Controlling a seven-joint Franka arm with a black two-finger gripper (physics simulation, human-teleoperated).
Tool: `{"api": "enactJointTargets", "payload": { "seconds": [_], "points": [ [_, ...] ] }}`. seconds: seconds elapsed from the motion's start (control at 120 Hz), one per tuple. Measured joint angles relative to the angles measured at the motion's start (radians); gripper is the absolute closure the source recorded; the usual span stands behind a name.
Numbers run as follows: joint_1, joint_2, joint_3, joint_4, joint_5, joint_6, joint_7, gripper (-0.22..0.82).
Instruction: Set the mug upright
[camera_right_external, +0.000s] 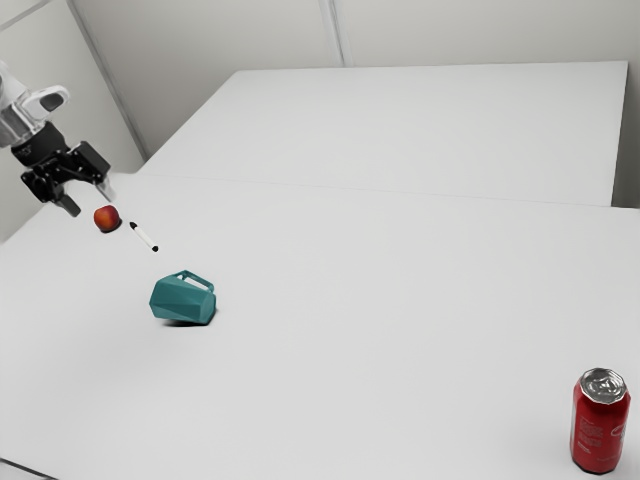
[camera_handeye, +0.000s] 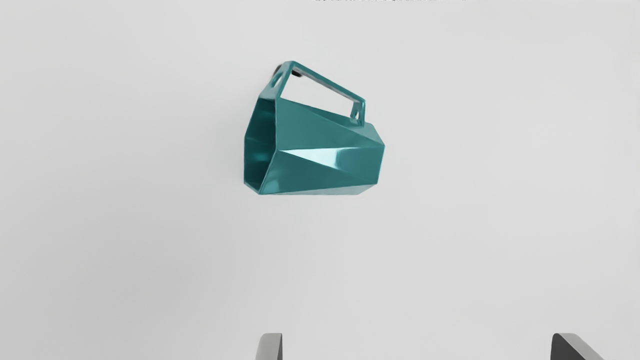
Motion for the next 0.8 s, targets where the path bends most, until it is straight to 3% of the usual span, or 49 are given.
{"api": "enactJointTargets", "payload": {
  "seconds": [0.508,0.8],
  "points": [
    [0.148,0.089,0.001,-0.240,-0.455,0.177,0.422,0.02],
    [0.187,0.189,0.001,-0.254,-0.575,0.209,0.642,0.02]
  ]
}}
